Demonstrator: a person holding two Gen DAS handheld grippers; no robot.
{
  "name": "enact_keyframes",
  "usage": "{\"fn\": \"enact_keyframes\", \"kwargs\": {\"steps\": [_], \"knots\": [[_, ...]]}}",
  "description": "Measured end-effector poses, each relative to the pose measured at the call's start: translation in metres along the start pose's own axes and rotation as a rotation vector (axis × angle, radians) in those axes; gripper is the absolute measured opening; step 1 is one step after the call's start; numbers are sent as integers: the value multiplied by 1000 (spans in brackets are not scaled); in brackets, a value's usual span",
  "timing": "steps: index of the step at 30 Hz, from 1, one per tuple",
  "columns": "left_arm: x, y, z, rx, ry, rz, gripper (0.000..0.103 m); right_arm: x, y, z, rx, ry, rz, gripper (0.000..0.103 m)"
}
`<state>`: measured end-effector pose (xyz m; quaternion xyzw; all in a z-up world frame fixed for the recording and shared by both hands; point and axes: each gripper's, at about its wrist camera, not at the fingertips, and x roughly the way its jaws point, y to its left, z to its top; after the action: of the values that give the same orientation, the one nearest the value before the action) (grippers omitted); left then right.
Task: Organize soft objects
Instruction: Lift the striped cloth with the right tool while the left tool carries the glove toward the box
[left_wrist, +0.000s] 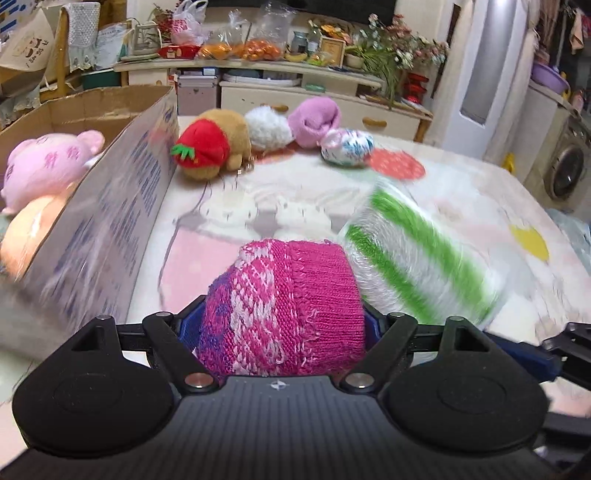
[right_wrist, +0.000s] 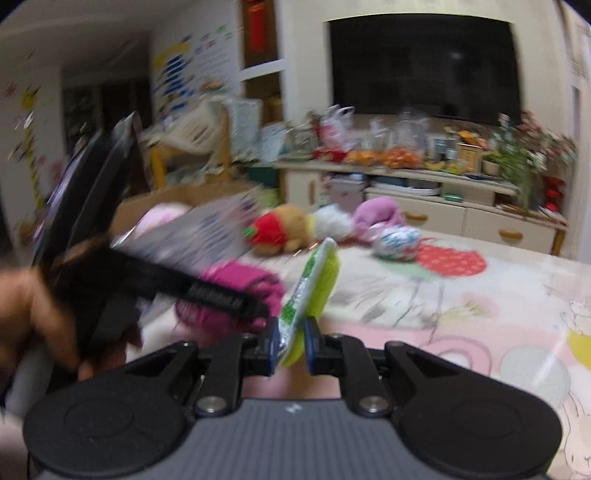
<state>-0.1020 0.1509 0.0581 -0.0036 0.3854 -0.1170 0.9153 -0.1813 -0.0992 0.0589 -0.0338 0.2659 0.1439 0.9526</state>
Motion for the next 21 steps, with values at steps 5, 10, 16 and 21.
{"fn": "enact_keyframes", "kwargs": {"steps": [5, 10, 16, 21], "knots": [[-9, 5, -10, 37, 9, 24, 98, 14, 14, -13, -52, 99, -20, 20], [-13, 9, -7, 32, -7, 26, 98, 26, -10, -13, 98, 110, -77, 53], [-15, 8, -6, 40, -11, 57, 98, 38, -30, -12, 289, 80, -134, 99], [-18, 13, -4, 22, -20, 65, 94, 57, -19, -2, 287, 71, -157, 102]]}}
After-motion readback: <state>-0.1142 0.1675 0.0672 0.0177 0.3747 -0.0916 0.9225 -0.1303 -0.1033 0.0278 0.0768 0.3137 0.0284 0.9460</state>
